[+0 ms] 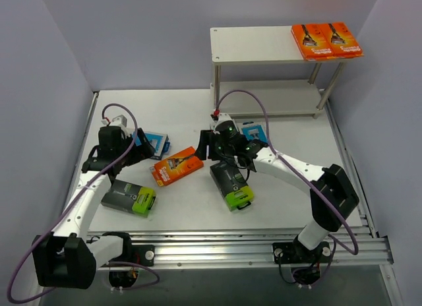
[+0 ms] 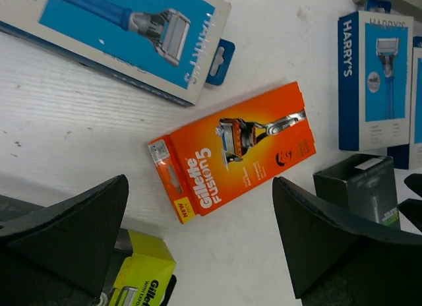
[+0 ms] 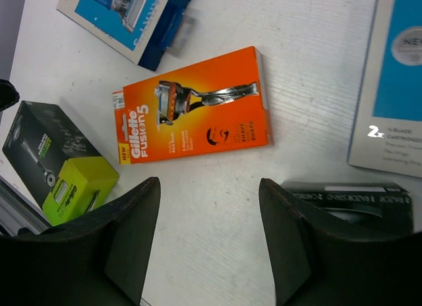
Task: Place and organize the shaving razors onto the shelf
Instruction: Grab a shaving razor with the left arm
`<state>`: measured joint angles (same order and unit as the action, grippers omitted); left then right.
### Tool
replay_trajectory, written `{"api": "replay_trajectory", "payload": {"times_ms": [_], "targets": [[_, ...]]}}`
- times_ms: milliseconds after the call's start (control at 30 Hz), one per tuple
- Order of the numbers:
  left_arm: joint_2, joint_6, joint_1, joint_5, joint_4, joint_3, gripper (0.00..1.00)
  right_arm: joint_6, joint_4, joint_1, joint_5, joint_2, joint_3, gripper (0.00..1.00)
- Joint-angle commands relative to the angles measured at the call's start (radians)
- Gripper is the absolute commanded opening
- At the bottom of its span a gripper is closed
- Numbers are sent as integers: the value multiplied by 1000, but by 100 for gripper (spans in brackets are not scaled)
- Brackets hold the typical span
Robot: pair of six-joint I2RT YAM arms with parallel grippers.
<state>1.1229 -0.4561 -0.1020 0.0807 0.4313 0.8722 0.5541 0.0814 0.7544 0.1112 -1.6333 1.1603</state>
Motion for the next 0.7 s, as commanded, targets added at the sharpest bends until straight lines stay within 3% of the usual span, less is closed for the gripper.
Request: {"api": "replay_trajectory", "payload": {"times_ms": [0, 133, 167, 267, 667], "targets": [[20, -107, 8, 171, -43, -15, 100, -26, 41, -35, -2, 88, -68, 57], [89, -157, 18, 200, -83, -52, 100, -25, 64, -62, 21, 136, -137, 57], [104, -164, 18, 206, -89, -64, 94, -22, 70, -69, 27, 156, -151, 57], [175, -179, 24, 223, -120, -81, 91, -19, 96, -98, 45, 191, -209, 58], [328, -159, 64, 203, -167, -91, 89, -5, 162, -167, 77, 273, -336, 58]]}}
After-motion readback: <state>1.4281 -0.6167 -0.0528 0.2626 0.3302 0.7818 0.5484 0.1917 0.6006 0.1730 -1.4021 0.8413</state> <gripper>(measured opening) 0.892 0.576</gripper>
